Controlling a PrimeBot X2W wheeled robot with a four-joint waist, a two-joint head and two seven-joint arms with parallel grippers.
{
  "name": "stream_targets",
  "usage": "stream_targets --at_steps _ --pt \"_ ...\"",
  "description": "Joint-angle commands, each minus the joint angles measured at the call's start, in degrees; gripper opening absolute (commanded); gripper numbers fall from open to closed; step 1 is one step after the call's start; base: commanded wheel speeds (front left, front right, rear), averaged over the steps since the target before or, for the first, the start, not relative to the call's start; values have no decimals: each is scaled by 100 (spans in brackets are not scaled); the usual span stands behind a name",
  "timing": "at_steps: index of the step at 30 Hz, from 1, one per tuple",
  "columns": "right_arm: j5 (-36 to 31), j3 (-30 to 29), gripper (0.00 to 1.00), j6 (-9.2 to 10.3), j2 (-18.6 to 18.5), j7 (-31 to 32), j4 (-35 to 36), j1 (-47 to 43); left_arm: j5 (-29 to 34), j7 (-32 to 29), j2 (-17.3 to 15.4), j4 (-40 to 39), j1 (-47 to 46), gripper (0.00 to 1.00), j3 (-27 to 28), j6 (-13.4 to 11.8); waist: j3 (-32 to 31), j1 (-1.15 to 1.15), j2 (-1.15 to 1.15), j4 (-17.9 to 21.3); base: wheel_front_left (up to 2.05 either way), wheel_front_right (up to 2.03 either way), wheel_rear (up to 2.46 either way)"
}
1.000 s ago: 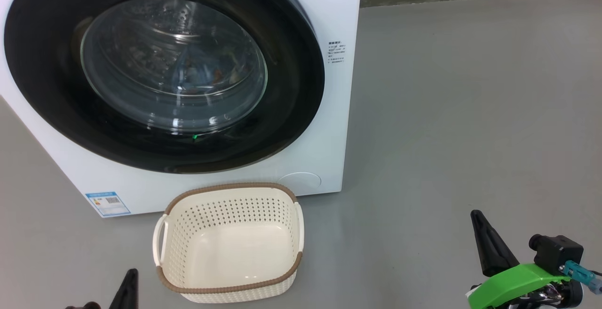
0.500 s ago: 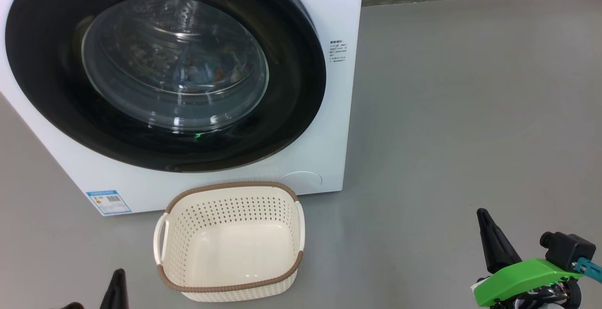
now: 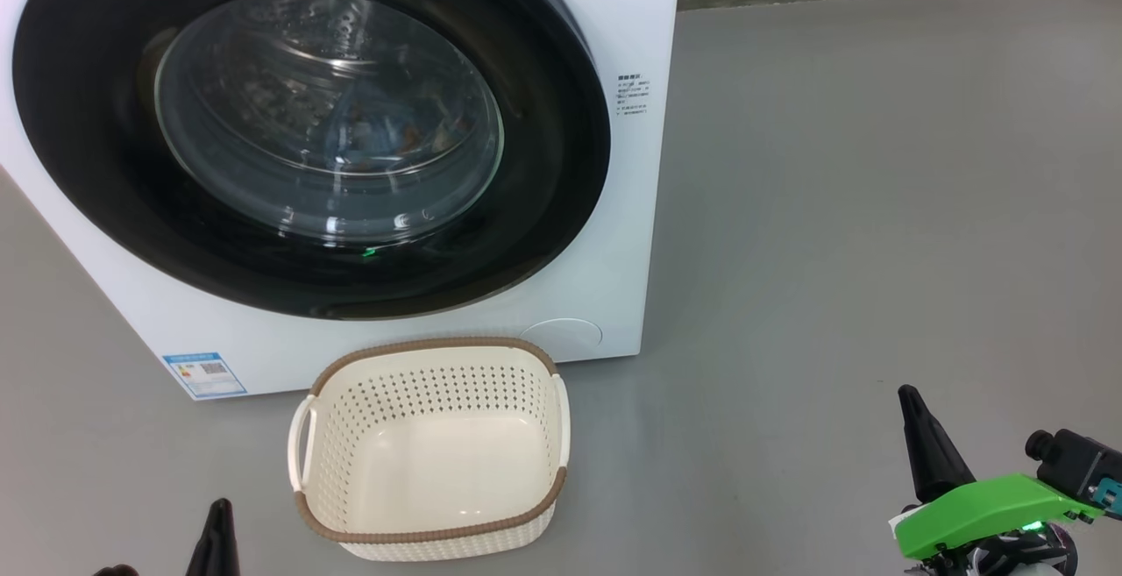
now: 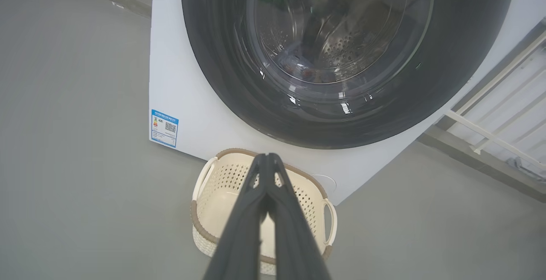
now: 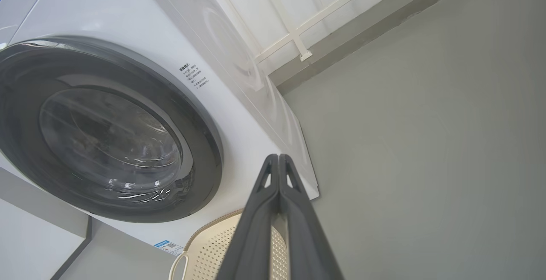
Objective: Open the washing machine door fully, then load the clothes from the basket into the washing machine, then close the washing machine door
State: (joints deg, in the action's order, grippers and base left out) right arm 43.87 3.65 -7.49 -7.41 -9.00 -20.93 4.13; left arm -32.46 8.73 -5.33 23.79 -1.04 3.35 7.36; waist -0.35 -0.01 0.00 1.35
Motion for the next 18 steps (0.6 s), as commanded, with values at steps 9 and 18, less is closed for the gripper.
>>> stream_targets --at_steps 9,18 --pt "674 -134 0 0 9 192 229 179 -750 -177 -33 -277 -257 0 110 5 6 1 0 -16 0 0 0" --pt "1089 -223 0 0 54 328 275 182 -1272 -312 -5 -347 -282 0 132 6 11 1 0 -27 0 0 0"
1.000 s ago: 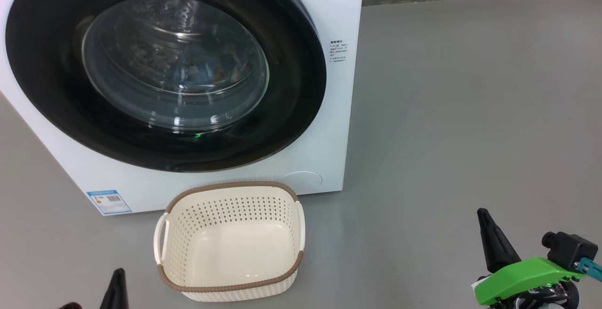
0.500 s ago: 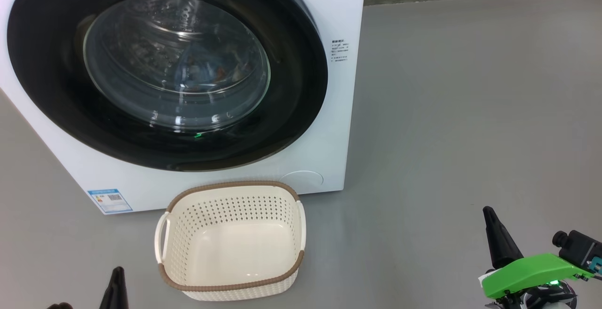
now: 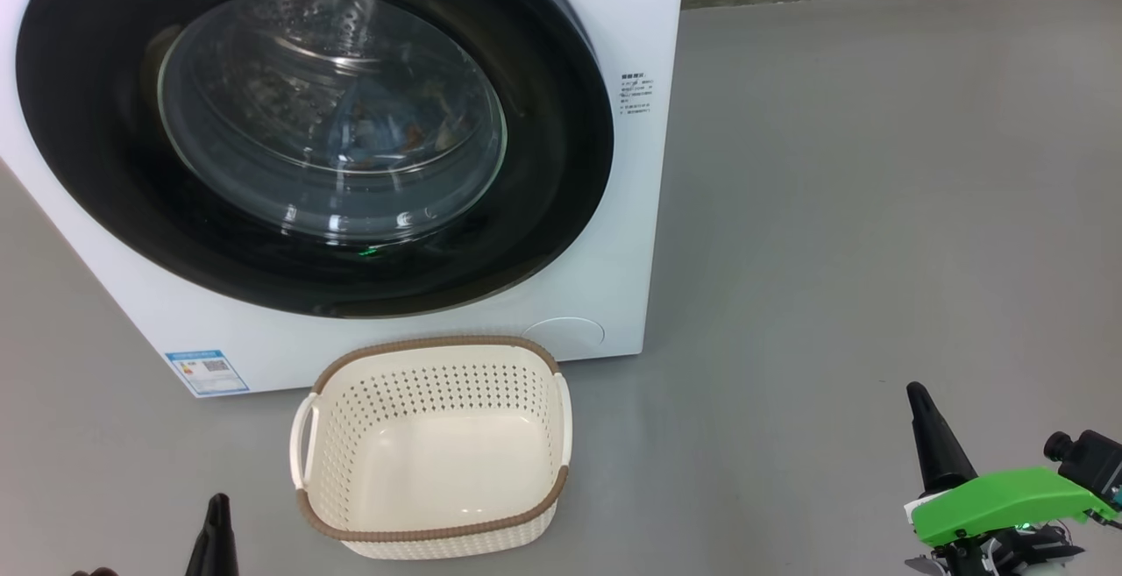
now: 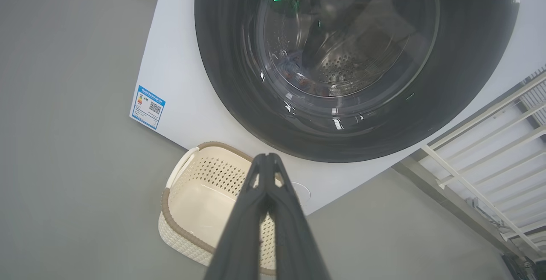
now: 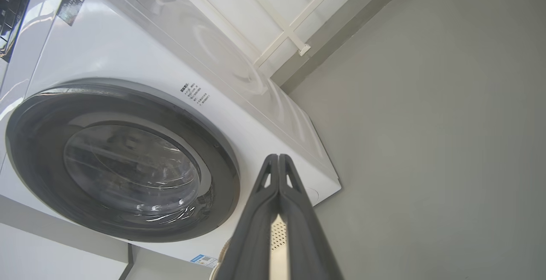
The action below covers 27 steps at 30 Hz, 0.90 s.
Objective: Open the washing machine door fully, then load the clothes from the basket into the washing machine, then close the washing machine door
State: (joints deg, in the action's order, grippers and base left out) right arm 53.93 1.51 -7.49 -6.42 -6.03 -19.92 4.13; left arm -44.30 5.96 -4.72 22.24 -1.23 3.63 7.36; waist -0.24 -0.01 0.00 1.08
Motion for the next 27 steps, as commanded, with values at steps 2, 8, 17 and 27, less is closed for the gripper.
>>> stream_targets --at_steps 2,8,17,27 --pt "187 -31 0 0 -34 64 186 182 -217 -68 -60 -210 -270 0 108 6 1 1 0 -3 0 0 0" --pt "497 -97 0 0 -1 166 220 184 -606 -169 -39 -262 -289 0 124 6 5 1 0 -12 0 0 0" --pt "963 -197 0 0 48 319 272 187 -1193 -321 -8 -340 -319 0 148 7 10 1 0 -26 0 0 0" --pt "1430 -297 0 0 98 472 324 190 -1780 -472 24 -419 -348 0 171 8 15 1 0 -39 0 0 0"
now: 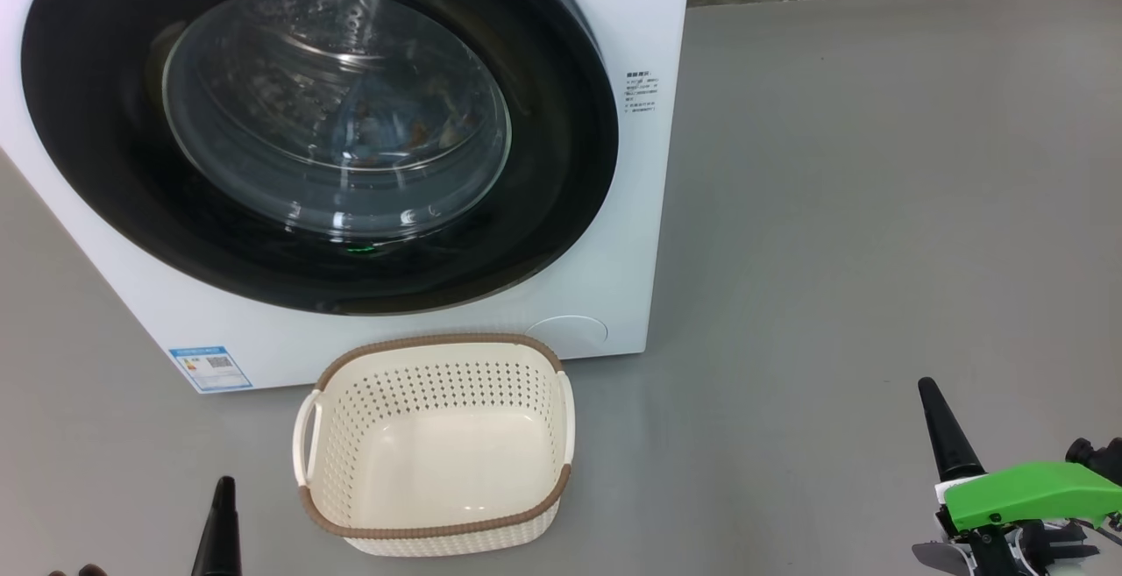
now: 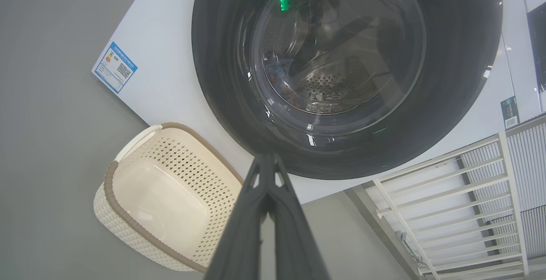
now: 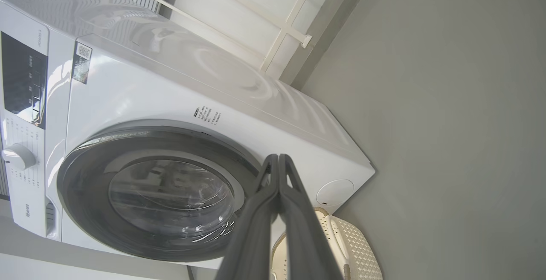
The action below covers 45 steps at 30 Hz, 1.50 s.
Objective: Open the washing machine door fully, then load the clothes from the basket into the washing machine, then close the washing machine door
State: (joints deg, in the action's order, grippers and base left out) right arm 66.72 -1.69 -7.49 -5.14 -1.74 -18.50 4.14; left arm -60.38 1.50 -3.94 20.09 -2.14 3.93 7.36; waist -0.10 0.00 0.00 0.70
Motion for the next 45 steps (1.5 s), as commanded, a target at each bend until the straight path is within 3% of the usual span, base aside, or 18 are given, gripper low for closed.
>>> stream_targets --at_steps 1,45 --pt "203 12 0 0 -25 60 187 190 -237 -43 -51 -212 -260 0 144 8 1 0 0 -3 0 0 0" --pt "2429 -465 0 0 213 790 435 204 -3037 -764 99 -586 -398 0 255 13 26 0 0 -67 0 0 0"
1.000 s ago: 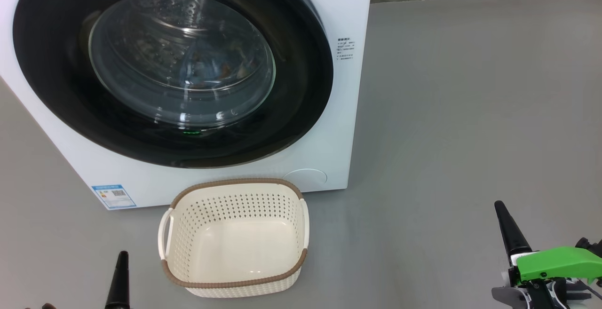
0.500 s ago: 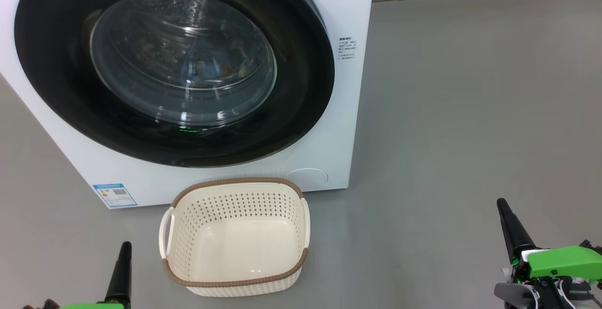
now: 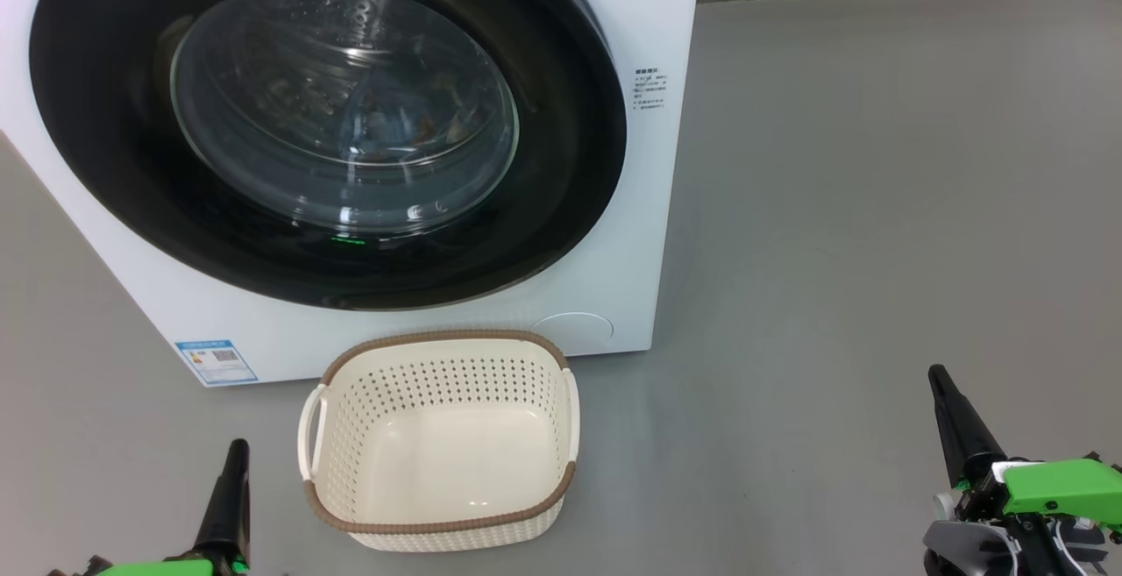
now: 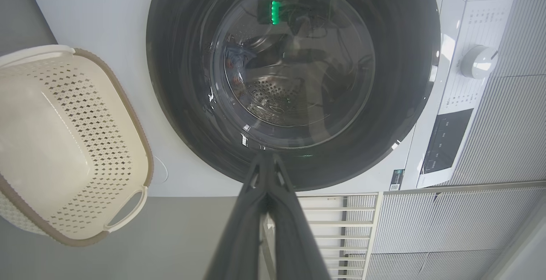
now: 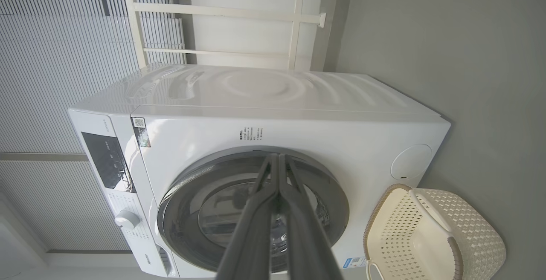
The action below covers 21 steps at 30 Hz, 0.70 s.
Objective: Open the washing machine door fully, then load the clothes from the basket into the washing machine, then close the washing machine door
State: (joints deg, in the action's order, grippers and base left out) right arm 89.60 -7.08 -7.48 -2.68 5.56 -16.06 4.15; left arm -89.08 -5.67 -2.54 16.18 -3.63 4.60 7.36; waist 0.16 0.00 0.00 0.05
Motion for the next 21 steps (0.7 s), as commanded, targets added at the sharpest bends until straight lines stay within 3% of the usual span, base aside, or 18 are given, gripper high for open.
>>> stream_targets --at_steps 1,21 --pt "192 64 0 -1 -28 77 197 203 -231 -63 -37 -204 -252 0 191 13 1 0 0 -3 0 0 0" --pt "252 50 0 -1 -21 97 203 204 -307 -82 -33 -214 -256 0 193 13 2 0 0 -5 0 0 0"
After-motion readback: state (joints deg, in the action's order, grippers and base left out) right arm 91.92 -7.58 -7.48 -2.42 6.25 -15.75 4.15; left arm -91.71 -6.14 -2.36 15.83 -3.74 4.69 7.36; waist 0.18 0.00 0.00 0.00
